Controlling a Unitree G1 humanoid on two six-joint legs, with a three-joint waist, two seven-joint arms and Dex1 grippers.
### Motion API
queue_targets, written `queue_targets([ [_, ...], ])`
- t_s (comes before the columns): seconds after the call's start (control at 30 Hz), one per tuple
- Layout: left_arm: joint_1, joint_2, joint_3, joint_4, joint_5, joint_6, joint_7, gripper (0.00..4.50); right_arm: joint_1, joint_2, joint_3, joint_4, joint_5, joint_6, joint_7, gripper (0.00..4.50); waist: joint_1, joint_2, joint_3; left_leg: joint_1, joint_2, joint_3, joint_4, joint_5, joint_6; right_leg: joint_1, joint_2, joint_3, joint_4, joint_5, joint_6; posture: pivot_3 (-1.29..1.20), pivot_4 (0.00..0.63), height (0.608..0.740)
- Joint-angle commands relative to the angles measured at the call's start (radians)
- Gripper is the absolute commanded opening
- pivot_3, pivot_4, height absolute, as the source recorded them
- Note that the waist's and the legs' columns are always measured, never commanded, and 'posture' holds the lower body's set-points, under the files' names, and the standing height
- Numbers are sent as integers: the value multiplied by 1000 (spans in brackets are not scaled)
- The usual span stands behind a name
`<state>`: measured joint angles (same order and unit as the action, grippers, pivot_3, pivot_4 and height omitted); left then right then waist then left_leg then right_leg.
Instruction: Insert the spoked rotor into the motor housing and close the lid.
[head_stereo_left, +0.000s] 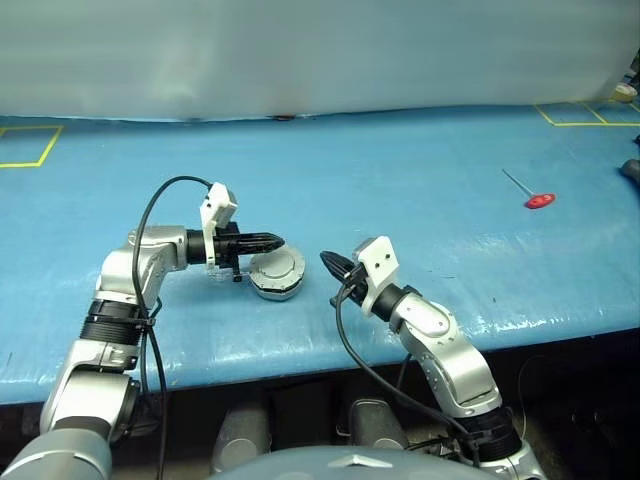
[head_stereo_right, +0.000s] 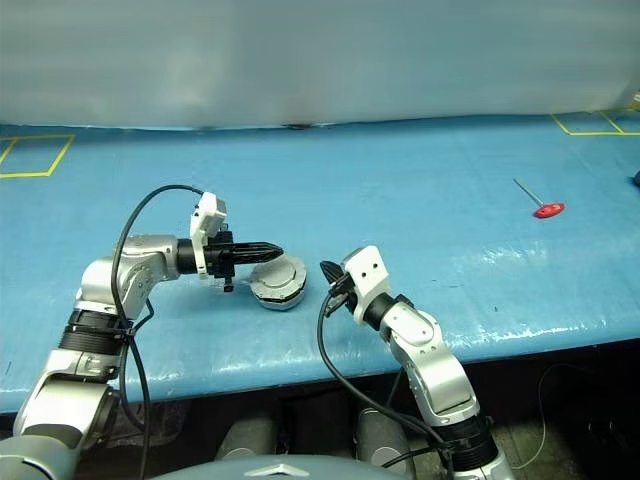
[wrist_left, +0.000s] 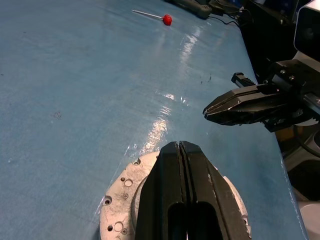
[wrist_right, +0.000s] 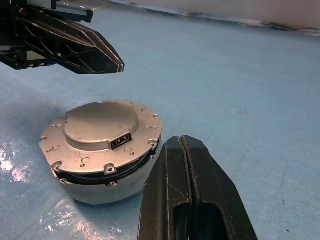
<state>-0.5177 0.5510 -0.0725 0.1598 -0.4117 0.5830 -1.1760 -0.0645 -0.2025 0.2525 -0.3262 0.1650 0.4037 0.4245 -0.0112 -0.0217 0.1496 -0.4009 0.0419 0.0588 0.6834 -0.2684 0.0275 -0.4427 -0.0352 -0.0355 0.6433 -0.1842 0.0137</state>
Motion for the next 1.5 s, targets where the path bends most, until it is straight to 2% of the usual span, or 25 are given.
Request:
queue_targets([
  [0.03,14,5,24,-56,-23,-1,15,36,-22,7,6,-37,10,-4,8,0,-2,0,0,0,0,0,0,0,0,0,0,0,0,0,0,0,150,740],
  [0.13,38,16,26,-75,-25,13,21,36,-30,14,12,-30,11,-3,12,0,-2,0,0,0,0,0,0,0,0,0,1,0,0,0,0,0,150,740],
  [0.3,79,66,-44,-86,42,-7,6,36,-39,21,17,-16,9,-7,14,0,-1,0,0,0,1,0,0,0,0,0,1,0,0,0,0,0,150,740],
  [0.7,99,57,-44,-79,49,-20,32,36,-27,20,17,-26,9,-1,8,0,0,0,0,0,2,0,0,0,0,0,0,0,0,0,0,0,150,740],
  [0.93,193,-18,127,-229,-60,-28,174,36,-56,24,4,-78,40,101,-3,0,-1,0,0,0,4,0,0,0,0,-1,0,1,0,0,0,0,150,740],
  [1.03,321,-75,186,-372,-62,-83,284,36,-80,14,23,-77,49,98,31,0,-4,0,0,0,4,0,0,0,0,0,0,1,0,0,0,0,150,740],
  [1.13,459,-106,203,-499,-23,-154,361,0,-110,-4,47,-52,40,71,69,592,-4,0,0,1,4,1,0,0,0,0,-1,3,0,0,1,0,150,740],
  [1.3,639,-172,202,-610,56,-308,485,0,-176,-30,96,23,15,9,140,2237,2,0,0,1,4,1,0,0,0,0,-2,1,0,0,0,0,150,740],
  [1.5,765,-210,137,-640,167,-450,565,0,-279,-5,136,183,-1,-81,224,4198,0,0,0,2,3,1,0,0,0,1,-2,2,0,0,0,0,150,740],
])
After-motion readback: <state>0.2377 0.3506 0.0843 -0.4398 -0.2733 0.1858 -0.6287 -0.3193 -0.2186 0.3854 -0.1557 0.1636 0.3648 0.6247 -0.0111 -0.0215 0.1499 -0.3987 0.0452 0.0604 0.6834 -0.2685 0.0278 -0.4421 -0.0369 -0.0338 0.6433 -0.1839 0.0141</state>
